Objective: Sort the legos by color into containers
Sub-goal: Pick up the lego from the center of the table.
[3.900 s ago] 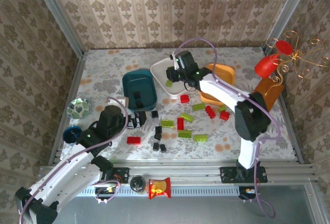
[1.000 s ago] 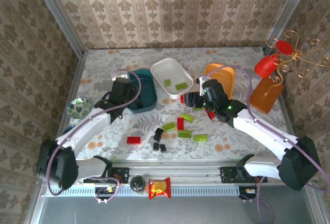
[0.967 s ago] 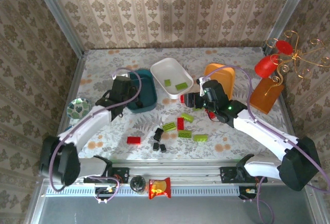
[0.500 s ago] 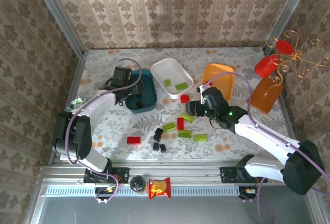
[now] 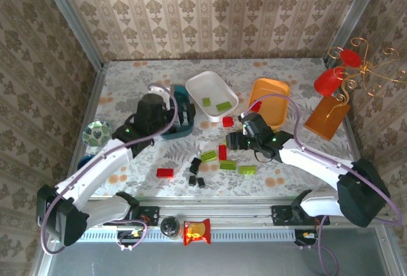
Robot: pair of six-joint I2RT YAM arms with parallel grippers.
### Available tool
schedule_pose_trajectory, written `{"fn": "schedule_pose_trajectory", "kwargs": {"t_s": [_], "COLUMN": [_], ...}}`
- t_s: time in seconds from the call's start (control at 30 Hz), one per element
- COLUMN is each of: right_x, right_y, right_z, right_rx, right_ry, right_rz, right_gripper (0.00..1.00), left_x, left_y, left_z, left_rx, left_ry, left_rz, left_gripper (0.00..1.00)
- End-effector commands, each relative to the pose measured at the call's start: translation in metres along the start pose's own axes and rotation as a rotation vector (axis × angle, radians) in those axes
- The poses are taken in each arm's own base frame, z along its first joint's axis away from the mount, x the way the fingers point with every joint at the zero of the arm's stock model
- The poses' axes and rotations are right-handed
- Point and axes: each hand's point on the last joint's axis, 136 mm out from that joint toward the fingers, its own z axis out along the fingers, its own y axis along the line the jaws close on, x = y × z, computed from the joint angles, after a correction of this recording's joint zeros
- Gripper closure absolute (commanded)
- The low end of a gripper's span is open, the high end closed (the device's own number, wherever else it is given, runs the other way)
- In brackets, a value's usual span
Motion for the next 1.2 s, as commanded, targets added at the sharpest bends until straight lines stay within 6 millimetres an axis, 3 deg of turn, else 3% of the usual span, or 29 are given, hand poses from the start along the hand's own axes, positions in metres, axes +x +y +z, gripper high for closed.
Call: {"fn": "schedule_pose_trajectory", "kwargs": {"t_s": [0.0, 0.2, 0.6, 0.97, 1.17], "right_x": [0.013, 0.005, 0.006, 0.023, 0.023], "right_y": [-0.001, 0.000, -0.009, -0.007, -0.009], "right_z": [0.012, 0.028, 0.063, 0.074, 0.069], "right_rx": [0.031, 0.031, 0.138, 0.184, 0.185], "right_ry": [0.023, -0.040, 0.000, 0.078, 0.071], "right_rz": [0.061, 0.250, 0.325, 0.260, 0.234], "right_gripper": [0.04, 0.00, 0.09, 0.21, 0.34], "left_x": [0.030, 0.061, 0.091, 0.090, 0.091], "left_y": [0.003, 0.008, 0.032, 0.036, 0.037], "left_z": [-0.005, -0.017, -0.042, -0.048, -0.047], "left_rx": [-0.030, -0.013, -0.068, -0.083, -0.084], "left_ry": [0.030, 0.037, 0.049, 0.038, 0.039], "left_rz": [0.031, -0.005, -0.017, -0.003, 0.002], "left_gripper": [0.00, 0.00, 0.00, 0.00, 0.00]}}
